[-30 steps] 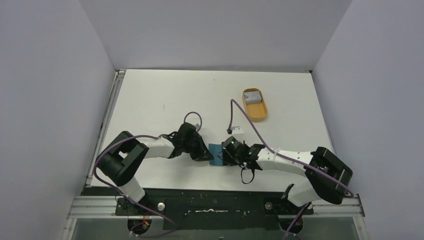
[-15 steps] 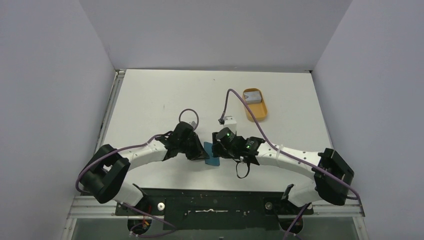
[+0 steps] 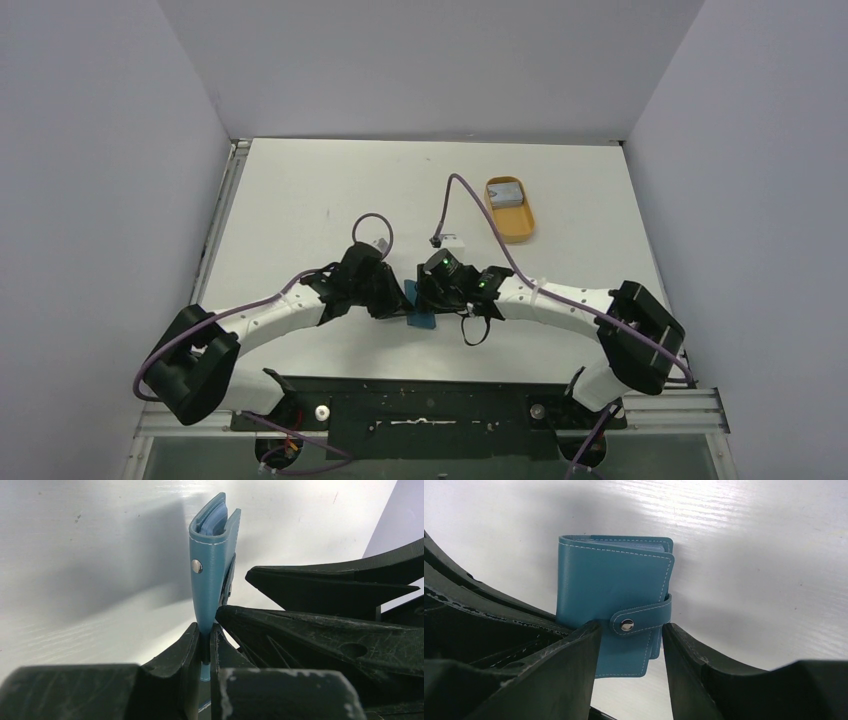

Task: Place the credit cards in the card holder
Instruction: Open the card holder at the center of the board.

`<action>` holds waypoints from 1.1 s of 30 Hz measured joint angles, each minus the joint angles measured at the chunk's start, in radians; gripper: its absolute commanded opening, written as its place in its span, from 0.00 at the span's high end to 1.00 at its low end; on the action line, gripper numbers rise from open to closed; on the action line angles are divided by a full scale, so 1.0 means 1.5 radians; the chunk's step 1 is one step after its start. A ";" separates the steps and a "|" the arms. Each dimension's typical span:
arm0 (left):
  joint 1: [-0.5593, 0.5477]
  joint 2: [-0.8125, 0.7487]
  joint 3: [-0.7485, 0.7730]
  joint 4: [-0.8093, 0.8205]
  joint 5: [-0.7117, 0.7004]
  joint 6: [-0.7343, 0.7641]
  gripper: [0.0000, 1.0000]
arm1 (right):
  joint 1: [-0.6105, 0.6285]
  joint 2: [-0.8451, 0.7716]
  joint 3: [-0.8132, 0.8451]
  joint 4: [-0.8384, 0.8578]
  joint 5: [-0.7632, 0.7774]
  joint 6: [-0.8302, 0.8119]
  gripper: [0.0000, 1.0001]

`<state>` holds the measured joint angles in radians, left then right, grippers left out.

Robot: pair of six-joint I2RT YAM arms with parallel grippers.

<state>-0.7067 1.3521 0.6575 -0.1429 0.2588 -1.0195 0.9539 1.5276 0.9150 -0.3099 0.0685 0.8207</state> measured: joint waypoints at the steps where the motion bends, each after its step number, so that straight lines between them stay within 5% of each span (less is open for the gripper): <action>1: 0.000 -0.001 0.000 -0.003 -0.001 0.001 1.00 | 0.000 0.003 0.003 -0.001 -0.001 0.000 0.50; 17: 0.000 -0.030 0.001 -0.026 -0.011 0.005 1.00 | 0.002 0.026 0.045 -0.042 0.010 -0.001 0.65; 29: -0.001 -0.032 0.011 -0.028 -0.013 0.007 1.00 | 0.010 0.028 0.067 -0.062 0.022 -0.010 0.99; 33: -0.001 -0.032 0.015 -0.036 -0.014 0.008 1.00 | 0.010 0.028 0.067 -0.062 0.024 -0.010 1.00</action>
<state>-0.7082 1.3048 0.6796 -0.1963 0.2371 -1.0080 0.9695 1.5692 1.0153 -0.4026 0.1047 0.8051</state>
